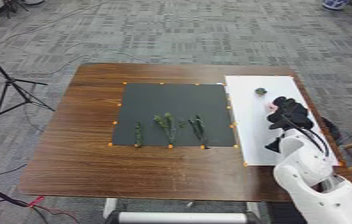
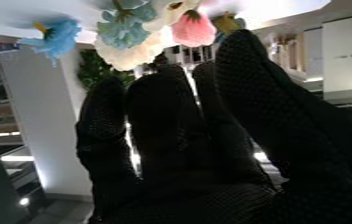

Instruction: Arrange flowers

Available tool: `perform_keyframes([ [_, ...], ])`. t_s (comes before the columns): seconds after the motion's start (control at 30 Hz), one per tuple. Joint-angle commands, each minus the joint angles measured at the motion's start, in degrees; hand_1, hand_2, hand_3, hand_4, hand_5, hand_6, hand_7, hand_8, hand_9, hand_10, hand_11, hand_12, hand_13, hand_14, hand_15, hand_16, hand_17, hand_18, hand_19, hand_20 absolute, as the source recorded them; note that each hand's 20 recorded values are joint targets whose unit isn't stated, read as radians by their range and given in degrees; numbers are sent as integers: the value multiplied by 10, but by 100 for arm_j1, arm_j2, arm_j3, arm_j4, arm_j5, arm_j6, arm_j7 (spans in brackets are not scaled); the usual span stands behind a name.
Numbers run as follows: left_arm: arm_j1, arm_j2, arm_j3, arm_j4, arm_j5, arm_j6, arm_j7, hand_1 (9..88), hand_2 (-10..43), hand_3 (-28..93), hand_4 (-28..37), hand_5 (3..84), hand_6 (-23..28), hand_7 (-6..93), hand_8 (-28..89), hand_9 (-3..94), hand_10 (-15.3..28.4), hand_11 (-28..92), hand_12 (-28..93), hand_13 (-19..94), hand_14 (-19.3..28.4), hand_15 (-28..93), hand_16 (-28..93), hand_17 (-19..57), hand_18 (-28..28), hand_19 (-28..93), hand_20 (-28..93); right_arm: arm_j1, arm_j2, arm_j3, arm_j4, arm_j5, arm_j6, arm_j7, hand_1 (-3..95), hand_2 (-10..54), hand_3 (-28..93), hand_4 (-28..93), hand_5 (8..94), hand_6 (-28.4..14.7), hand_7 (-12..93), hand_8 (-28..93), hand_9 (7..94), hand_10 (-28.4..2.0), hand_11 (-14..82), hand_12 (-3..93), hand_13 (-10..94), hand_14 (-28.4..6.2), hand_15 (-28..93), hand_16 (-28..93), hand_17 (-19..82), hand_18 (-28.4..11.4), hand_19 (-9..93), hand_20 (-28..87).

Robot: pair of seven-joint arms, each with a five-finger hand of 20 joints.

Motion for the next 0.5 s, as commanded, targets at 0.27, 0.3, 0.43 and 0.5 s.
perform_keyframes([
  [0.27,-36,-10,56,-9,-24,104,74,223,178,698,-283,368,86,84,-71,297,138,129,112,214,140,254,-38,-49,118,242,109,189,-46,31,302,150,-581,24,546,-95,801,-283,514,-80,116,-107,500,-145,106,91,689,-97,743,308,339,-251,858,337],
  [0.3,-39,-6,62,-11,-29,104,80,224,178,698,-283,368,86,84,-71,297,138,129,112,214,140,254,-38,-49,118,242,109,185,-63,47,303,164,-691,16,545,-95,800,-283,513,-80,116,-107,499,-147,106,91,689,-97,742,308,339,-251,858,337],
  [0.43,-56,9,88,-7,-21,102,62,224,178,698,-283,368,87,83,-72,297,137,130,112,214,141,255,-38,-49,118,241,109,184,-89,27,338,224,-819,8,546,-95,799,-283,506,-80,117,-105,499,-149,106,94,690,-97,740,309,339,-252,858,340],
  [0.5,-49,6,86,-12,-29,108,69,223,179,698,-283,368,86,84,-71,297,138,130,113,214,142,256,-38,-49,118,241,109,166,-96,30,346,183,-845,-56,550,-95,796,-283,506,-77,119,-105,510,-146,109,96,690,-95,739,309,338,-252,857,341],
])
